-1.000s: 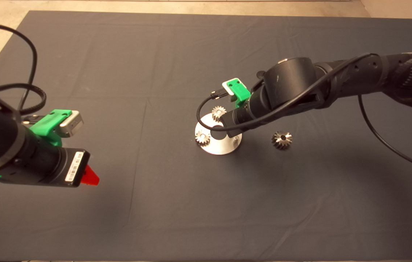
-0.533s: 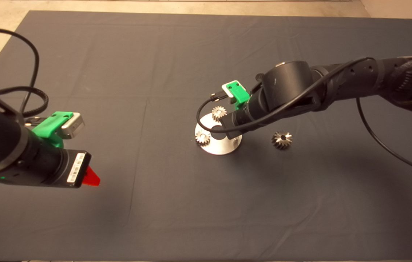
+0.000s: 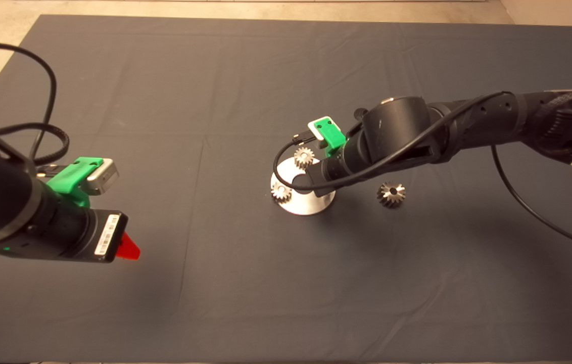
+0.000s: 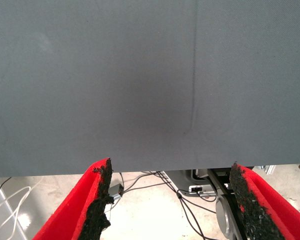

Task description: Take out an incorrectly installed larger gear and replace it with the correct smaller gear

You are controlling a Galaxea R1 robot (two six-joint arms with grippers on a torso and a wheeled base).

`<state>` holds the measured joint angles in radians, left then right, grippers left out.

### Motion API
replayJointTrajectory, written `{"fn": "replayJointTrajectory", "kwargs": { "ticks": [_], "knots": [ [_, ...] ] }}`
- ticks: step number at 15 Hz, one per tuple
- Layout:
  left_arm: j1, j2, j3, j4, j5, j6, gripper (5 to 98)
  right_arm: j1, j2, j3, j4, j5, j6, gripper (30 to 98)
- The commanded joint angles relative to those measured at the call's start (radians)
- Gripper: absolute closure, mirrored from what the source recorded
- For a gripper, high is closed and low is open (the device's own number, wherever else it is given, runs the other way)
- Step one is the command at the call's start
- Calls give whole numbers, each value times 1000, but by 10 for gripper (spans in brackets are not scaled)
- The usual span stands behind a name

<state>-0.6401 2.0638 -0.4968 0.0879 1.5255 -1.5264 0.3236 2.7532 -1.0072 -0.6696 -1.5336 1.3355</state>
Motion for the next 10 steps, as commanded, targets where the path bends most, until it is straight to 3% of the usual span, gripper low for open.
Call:
{"fn": "replayJointTrajectory", "kwargs": {
  "ticks": [1, 10],
  "knots": [
    [0, 1, 13, 12, 107, -18, 444, 12, -22, 12, -44, -124, -1, 944],
    [11, 8, 20, 12, 90, -29, 444, 4, -53, 30, -41, -124, -2, 944]
  ]
}}
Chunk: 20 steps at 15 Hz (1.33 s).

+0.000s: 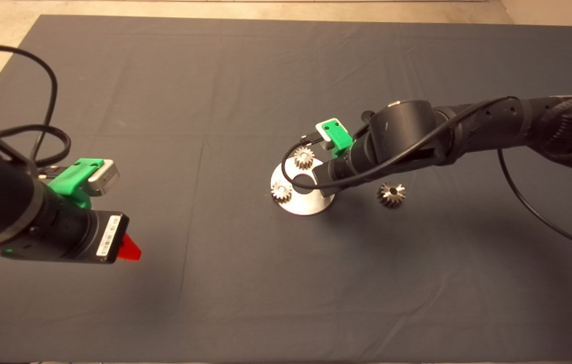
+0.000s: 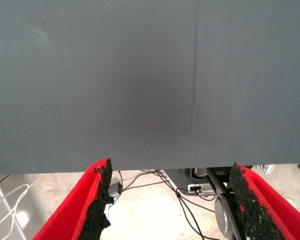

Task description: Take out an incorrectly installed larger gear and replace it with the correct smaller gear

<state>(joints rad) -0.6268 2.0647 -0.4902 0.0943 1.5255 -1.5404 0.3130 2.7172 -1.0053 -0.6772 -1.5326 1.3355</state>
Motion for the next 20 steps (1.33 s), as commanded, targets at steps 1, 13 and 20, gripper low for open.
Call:
{"fn": "replayJointTrajectory", "kwargs": {
  "ticks": [1, 13, 20],
  "knots": [
    [-2, 7, 13, 5, 87, -15, 444, 4, -13, 30, -33, -126, -1, 944],
    [1, 6, 26, 21, 87, -18, 444, -9, -9, 25, -35, -126, -3, 945],
    [1, 7, 44, 44, 87, -40, 444, -20, -8, 21, -36, -126, -3, 945]
  ]
}}
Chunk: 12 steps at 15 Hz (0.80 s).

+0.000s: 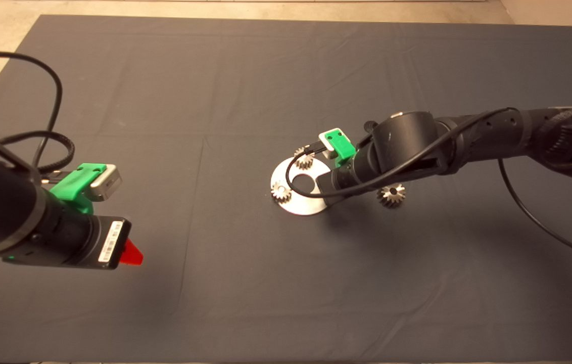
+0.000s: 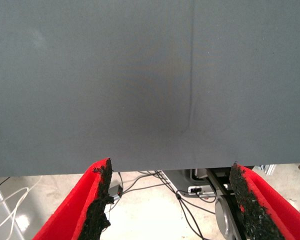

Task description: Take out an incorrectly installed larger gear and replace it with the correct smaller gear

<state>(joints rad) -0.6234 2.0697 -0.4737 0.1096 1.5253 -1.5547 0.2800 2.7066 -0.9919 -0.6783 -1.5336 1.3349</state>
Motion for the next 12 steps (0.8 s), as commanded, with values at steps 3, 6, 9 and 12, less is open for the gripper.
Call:
{"fn": "replayJointTrajectory", "kwargs": {
  "ticks": [3, 6, 9, 12],
  "knots": [
    [-3, 2, 29, 35, 87, -25, 444, 5, 3, 3, -37, -124, -2, 944],
    [-3, 1, 41, 35, 87, -33, 444, -31, 17, -11, -71, -124, -2, 945],
    [-3, -7, 58, 42, 87, -38, 444, -62, 29, -59, -122, -124, -2, 945],
    [6, 0, 56, 62, 85, -39, 444, -61, 54, -95, -137, -124, -2, 946]
  ]
}}
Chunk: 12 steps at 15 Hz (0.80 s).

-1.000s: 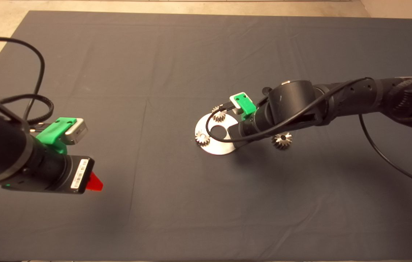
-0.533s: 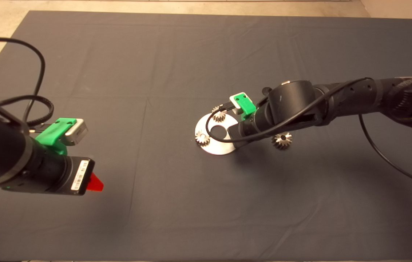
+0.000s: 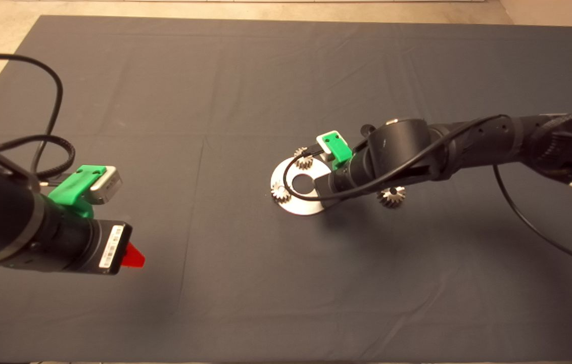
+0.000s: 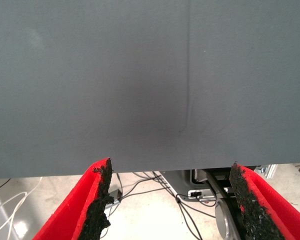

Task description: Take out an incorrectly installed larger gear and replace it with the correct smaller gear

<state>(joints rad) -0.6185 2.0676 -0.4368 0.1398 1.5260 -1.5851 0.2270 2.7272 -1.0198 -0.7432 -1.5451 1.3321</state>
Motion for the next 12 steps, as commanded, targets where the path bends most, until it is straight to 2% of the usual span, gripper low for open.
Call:
{"fn": "replayJointTrajectory", "kwargs": {
  "ticks": [1, 2, 3, 12],
  "knots": [
    [2, 7, 14, 32, 77, -8, 444, -6, 38, -69, -74, -113, 1, 946],
    [2, 7, 11, 32, 61, -5, 444, -6, 41, -71, -74, -113, 1, 946],
    [2, 7, 11, 32, 56, -4, 444, -6, 42, -71, -74, -113, 1, 946],
    [20, 9, 8, 43, 57, -3, 444, 2, 36, -34, -65, -113, 2, 943]
  ]
}}
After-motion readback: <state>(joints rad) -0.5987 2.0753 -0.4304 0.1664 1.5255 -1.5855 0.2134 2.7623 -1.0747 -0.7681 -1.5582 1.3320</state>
